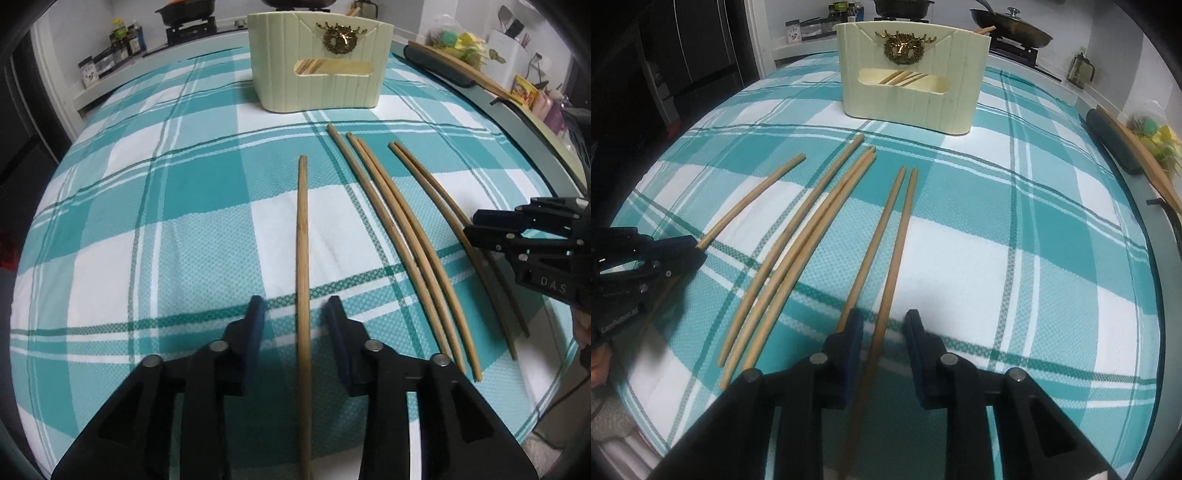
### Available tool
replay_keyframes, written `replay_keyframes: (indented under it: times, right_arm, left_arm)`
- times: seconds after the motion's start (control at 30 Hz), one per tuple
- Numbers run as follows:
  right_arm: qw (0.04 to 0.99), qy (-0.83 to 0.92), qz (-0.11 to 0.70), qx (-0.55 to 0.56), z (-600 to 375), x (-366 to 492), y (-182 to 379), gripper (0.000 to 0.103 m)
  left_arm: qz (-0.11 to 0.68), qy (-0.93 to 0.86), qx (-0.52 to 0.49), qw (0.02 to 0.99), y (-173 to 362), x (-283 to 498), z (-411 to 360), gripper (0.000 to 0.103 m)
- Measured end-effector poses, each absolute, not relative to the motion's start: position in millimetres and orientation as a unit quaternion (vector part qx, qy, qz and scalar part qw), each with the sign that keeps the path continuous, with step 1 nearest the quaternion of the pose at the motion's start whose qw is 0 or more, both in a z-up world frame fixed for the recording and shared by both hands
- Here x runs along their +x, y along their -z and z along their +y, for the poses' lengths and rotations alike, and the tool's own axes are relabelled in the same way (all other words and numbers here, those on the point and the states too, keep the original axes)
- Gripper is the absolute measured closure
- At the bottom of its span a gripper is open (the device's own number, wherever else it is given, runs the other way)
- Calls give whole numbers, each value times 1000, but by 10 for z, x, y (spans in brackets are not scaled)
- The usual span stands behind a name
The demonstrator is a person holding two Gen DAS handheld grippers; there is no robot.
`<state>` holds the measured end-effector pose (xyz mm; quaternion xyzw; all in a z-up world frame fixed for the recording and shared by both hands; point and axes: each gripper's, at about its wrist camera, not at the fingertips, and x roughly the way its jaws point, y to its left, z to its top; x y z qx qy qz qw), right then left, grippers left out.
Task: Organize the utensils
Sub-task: 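Grasp a wooden chopstick with the left tool while the right tool grasps another chopstick, then lift both held chopsticks up over the cream holder with both tools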
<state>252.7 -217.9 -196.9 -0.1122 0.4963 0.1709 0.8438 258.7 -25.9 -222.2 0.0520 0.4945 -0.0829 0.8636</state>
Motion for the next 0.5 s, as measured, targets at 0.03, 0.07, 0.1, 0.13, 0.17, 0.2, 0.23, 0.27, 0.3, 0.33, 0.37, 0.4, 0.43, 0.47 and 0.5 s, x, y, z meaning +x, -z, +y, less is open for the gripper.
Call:
replay_keyframes:
  times: [0.03, 0.07, 0.1, 0.13, 0.17, 0.2, 0.23, 0.27, 0.3, 0.33, 0.37, 0.4, 0.43, 0.47, 0.5]
  right_arm:
    - [842, -172, 500, -112, -2171, 2600, 1965, 79]
    - [840, -174, 502, -112, -2163, 2680, 1963, 80]
    - [838, -175, 504, -115, -2150, 2756, 1962, 80]
    - [837, -176, 505, -117, -2134, 2827, 1965, 80]
    - [836, -178, 505, -118, -2119, 2898, 1960, 80]
    - [835, -178, 506, -121, -2103, 2991, 1959, 80]
    - [834, -180, 507, -122, -2081, 3059, 1960, 80]
    - [832, -181, 509, -123, -2059, 3133, 1962, 80]
    - [831, -182, 510, -125, -2033, 3229, 1958, 80]
    - [831, -181, 511, -129, -2008, 3301, 1956, 80]
    - [830, -181, 512, -129, -1986, 3383, 1959, 80]
    - [830, -182, 513, -126, -1972, 3457, 1960, 80]
    - [829, -182, 513, -124, -1949, 3521, 1959, 80]
    - [828, -182, 514, -126, -1917, 3579, 1963, 80]
    - [828, -181, 514, -130, -1883, 3628, 1966, 84]
  left_arm:
    - [495, 85, 59, 863, 2228, 2643, -260, 59]
    - [496, 88, 67, 861, 2235, 2709, -267, 59]
    - [496, 90, 72, 861, 2233, 2779, -268, 59]
    - [499, 94, 75, 858, 2232, 2848, -276, 59]
    - [504, 101, 77, 854, 2235, 2938, -289, 59]
    - [507, 105, 78, 852, 2233, 3008, -295, 60]
    - [511, 109, 81, 849, 2231, 3091, -310, 60]
    - [515, 113, 85, 845, 2238, 3170, -330, 61]
    - [517, 117, 88, 843, 2239, 3237, -347, 65]
    - [519, 122, 89, 841, 2237, 3312, -369, 67]
    - [522, 126, 92, 838, 2240, 3386, -394, 68]
    - [524, 130, 94, 836, 2243, 3440, -414, 69]
    - [527, 136, 94, 834, 2244, 3503, -436, 71]
    - [529, 140, 93, 832, 2243, 3560, -452, 73]
    - [529, 142, 91, 832, 2241, 3600, -462, 81]
